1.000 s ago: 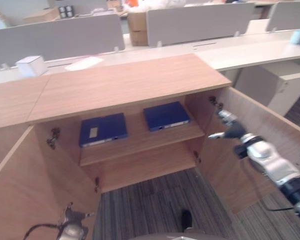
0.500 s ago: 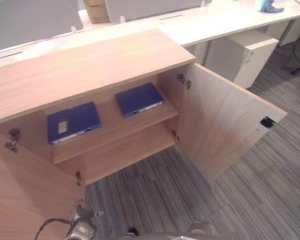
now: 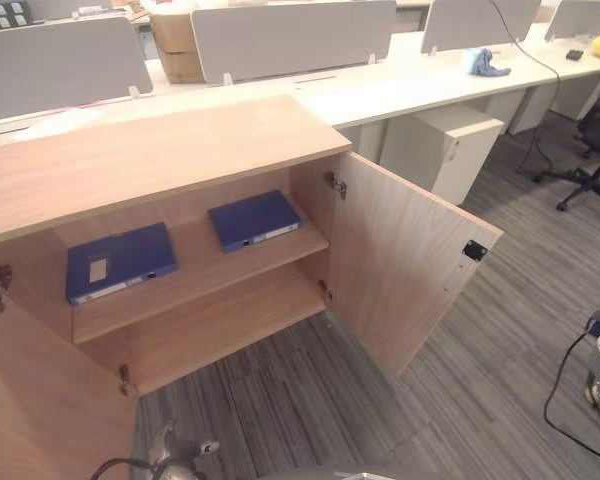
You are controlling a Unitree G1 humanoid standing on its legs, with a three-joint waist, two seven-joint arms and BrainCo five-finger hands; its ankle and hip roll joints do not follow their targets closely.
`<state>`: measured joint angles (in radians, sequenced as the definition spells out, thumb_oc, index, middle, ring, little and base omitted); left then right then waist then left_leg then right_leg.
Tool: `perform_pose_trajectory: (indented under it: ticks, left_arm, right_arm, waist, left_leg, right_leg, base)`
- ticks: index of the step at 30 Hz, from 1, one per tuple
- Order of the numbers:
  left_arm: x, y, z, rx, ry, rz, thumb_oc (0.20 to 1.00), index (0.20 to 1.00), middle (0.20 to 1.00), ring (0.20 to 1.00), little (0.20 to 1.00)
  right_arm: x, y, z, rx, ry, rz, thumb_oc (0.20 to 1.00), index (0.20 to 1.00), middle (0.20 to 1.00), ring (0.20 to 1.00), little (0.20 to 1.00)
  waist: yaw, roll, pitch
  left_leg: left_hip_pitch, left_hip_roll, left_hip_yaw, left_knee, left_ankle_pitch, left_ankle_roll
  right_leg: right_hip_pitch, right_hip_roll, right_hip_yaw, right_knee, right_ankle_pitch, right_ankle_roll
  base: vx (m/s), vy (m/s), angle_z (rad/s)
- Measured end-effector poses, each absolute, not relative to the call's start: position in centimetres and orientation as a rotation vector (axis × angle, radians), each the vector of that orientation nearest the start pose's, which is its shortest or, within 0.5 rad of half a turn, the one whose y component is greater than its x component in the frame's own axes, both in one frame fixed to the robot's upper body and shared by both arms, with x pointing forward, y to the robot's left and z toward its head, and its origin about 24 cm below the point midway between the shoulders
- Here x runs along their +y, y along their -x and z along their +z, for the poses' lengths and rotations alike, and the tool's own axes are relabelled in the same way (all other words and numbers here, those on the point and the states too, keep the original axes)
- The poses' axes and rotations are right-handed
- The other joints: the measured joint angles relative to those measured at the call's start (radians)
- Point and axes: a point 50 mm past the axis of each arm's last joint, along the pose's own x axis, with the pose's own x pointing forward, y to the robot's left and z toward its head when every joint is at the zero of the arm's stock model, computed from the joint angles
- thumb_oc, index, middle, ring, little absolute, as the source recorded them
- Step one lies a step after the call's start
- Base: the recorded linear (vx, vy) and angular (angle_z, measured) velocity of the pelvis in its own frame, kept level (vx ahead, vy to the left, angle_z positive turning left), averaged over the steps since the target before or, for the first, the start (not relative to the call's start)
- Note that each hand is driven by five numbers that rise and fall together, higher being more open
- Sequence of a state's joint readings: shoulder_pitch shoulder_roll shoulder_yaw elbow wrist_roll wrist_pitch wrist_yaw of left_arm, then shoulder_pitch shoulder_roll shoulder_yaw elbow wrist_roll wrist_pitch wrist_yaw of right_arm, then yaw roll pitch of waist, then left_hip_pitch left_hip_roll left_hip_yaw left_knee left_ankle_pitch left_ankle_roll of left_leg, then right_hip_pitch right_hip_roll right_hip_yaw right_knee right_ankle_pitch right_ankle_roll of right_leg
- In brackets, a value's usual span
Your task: Put the empty folder in the office cabinet
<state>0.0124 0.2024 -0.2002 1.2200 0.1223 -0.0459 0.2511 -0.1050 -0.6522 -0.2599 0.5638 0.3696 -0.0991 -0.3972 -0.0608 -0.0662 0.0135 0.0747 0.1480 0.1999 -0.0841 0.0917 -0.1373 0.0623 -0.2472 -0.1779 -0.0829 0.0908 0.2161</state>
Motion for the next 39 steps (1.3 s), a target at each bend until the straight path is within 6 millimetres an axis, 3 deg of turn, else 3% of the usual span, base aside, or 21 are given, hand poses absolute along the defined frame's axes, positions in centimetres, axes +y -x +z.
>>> perform_pose_trajectory:
  ticks: [3,8,10,12,15,21,23,26,27,28,30,31,33,35,39]
  left_arm:
    - [23.5,-7.3,-16.3,1.199,-0.561,0.076,1.0,1.0,1.0,1.0,1.0]
    - [23.8,-6.7,-16.4,1.226,-0.546,0.062,1.0,1.0,1.0,1.0,1.0]
    - [23.5,-6.0,-16.5,1.244,-0.549,0.019,1.0,1.0,1.0,1.0,1.0]
    - [23.3,-5.9,-16.6,1.243,-0.545,0.005,1.0,1.0,1.0,1.0,1.0]
    - [22.9,-5.3,-16.8,1.263,-0.518,-0.003,1.0,1.0,1.0,1.0,1.0]
    - [22.5,-5.9,-16.7,1.238,-0.503,-0.01,1.0,1.0,1.0,1.0,1.0]
    - [22.3,-5.7,-16.8,1.239,-0.497,-0.014,1.0,1.0,1.0,1.0,1.0]
    - [22.2,-5.5,-16.8,1.245,-0.484,-0.021,1.0,1.0,1.0,1.0,1.0]
    - [22.2,-5.6,-16.8,1.238,-0.474,-0.022,1.0,1.0,1.0,1.0,1.0]
    - [22.3,-5.6,-16.8,1.239,-0.475,-0.021,1.0,1.0,1.0,1.0,1.0]
    - [22.2,-5.8,-16.8,1.231,-0.471,-0.025,1.0,1.0,1.0,1.0,1.0]
    - [22.1,-6.3,-16.7,1.218,-0.469,-0.027,1.0,1.0,1.0,1.0,1.0]
    - [21.9,-7.3,-16.6,1.188,-0.466,-0.027,1.0,1.0,1.0,1.0,1.0]
    - [21.7,-6.9,-16.7,1.199,-0.46,-0.029,1.0,1.0,1.0,1.0,1.0]
    - [22.8,-6.1,-16.6,1.214,-0.483,0.002,1.0,1.0,1.0,1.0,1.0]
  right_arm:
    - [-36.8,-24.6,3.0,0.202,0.043,-0.709,1.0,1.0,1.0,1.0,1.0]
    - [-33.4,-27.3,2.0,0.223,-0.098,-0.491,1.0,1.0,1.0,1.0,1.0]
    - [-30.3,-29.9,2.2,0.239,-0.119,-0.344,1.0,1.0,1.0,1.0,1.0]
    - [-30.1,-30.3,2.2,0.243,-0.152,-0.385,1.0,1.0,1.0,1.0,1.0]
    - [-29.6,-30.7,2.2,0.253,-0.137,-0.352,1.0,1.0,1.0,1.0,1.0]
    - [-27.8,-31.2,1.8,0.296,-0.092,-0.256,1.0,1.0,1.0,1.0,1.0]
    - [-26.3,-31.4,1.9,0.315,-0.052,-0.169,1.0,1.0,1.0,1.0,1.0]
    - [-24.6,-30.8,2.1,0.354,0.047,0.017,1.0,1.0,1.0,1.0,1.0]
    - [-22.6,-29.4,2.6,0.391,0.168,0.234,1.0,1.0,1.0,1.0,1.0]
    - [-21.7,-28.9,2.8,0.391,0.186,0.332,1.0,1.0,1.0,1.0,1.0]
    - [-17.4,-27.1,3.2,0.361,0.145,0.633,1.0,1.0,1.0,1.0,1.0]
    - [-15.0,-25.4,1.9,0.373,0.046,0.752,1.0,1.0,1.0,1.0,1.0]
    - [-11.6,-22.7,-0.5,0.409,-0.145,0.808,1.0,1.0,1.0,1.0,1.0]
    - [-8.4,-19.8,-2.2,0.489,-0.213,0.933,1.0,1.0,1.0,1.0,1.0]
    - [-7.7,-19.5,-2.0,0.478,-0.224,0.978,1.0,1.0,1.0,1.0,1.0]
  waist:
    - [0.014,-0.01,-0.008]
    - [0.062,0.009,-0.014]
    - [0.075,0.02,-0.016]
    - [0.072,0.02,-0.016]
    - [0.079,0.028,-0.012]
    - [0.063,0.037,-0.011]
    - [0.061,0.044,-0.012]
    - [0.055,0.053,-0.014]
    - [0.047,0.062,-0.016]
    - [0.042,0.062,-0.016]
    - [0.044,0.065,-0.019]
    - [0.059,0.07,-0.029]
    - [0.083,0.066,-0.038]
    - [0.113,0.078,-0.036]
    - [0.123,0.07,-0.03]
  left_leg:
    - [0.0,0.002,0.001,-0.003,0.006,0.001]
    - [-0.016,0.002,-0.018,-0.003,0.019,0.0]
    - [-0.015,0.003,-0.018,-0.001,0.023,0.003]
    - [-0.015,0.003,-0.02,0.002,0.026,-0.001]
    - [-0.021,0.005,-0.028,-0.003,0.032,0.0]
    - [-0.027,0.023,-0.054,-0.004,0.028,-0.005]
    - [-0.037,0.032,-0.083,-0.004,0.028,-0.005]
    - [-0.04,0.045,-0.099,-0.004,0.028,-0.005]
    - [-0.047,0.056,-0.108,-0.004,0.028,-0.005]
    - [-0.05,0.059,-0.11,-0.004,0.025,-0.001]
    - [-0.071,0.066,-0.129,-0.004,0.012,0.014]
    - [-0.089,0.068,-0.133,-0.004,0.006,0.011]
    - [-0.098,0.065,-0.133,0.004,0.006,0.006]
    - [-0.11,0.04,-0.13,-0.003,0.012,-0.004]
    - [-0.123,0.013,-0.123,-0.004,0.015,-0.008]
  right_leg:
    - [-0.001,0.001,0.001,-0.006,0.007,-0.002]
    - [-0.006,0.003,-0.012,-0.006,0.011,-0.007]
    - [-0.004,0.005,-0.013,-0.007,0.015,-0.009]
    - [-0.004,0.005,-0.014,-0.006,0.017,-0.009]
    - [0.001,0.006,-0.022,-0.007,0.02,-0.011]
    - [-0.004,0.027,-0.027,-0.007,0.018,-0.017]
    - [-0.017,0.041,-0.029,-0.007,0.019,-0.017]
    - [-0.028,0.058,-0.029,-0.007,0.019,-0.018]
    - [-0.035,0.07,-0.033,-0.007,0.02,-0.021]
    - [-0.039,0.072,-0.038,-0.007,0.022,-0.023]
    - [-0.052,0.082,-0.052,-0.007,0.024,-0.031]
    - [-0.059,0.085,-0.056,-0.007,0.022,-0.034]
    - [-0.06,0.072,-0.06,-0.007,0.02,-0.038]
    - [-0.057,0.051,-0.073,-0.007,0.022,-0.039]
    - [-0.06,0.025,-0.06,-0.007,0.022,-0.038]
  base:
    - [0.01,-0.012,0.0]
    - [0.02,-0.039,0.1]
    - [0.01,-0.013,0.03]
    - [0.01,-0.02,0.07]
    - [0.0,-0.038,0.02]
    - [0.0,-0.017,-0.02]
    - [0.01,-0.024,-0.18]
    - [0.02,-0.036,-0.18]
    - [-0.01,-0.031,-0.06]
    - [0.0,0.0,0.0]
    - [-0.01,-0.015,0.2]
    - [0.01,-0.013,0.42]
    - [0.02,-0.011,0.5]
    - [0.01,-0.021,0.32]
    - [0.0,-0.017,0.21]
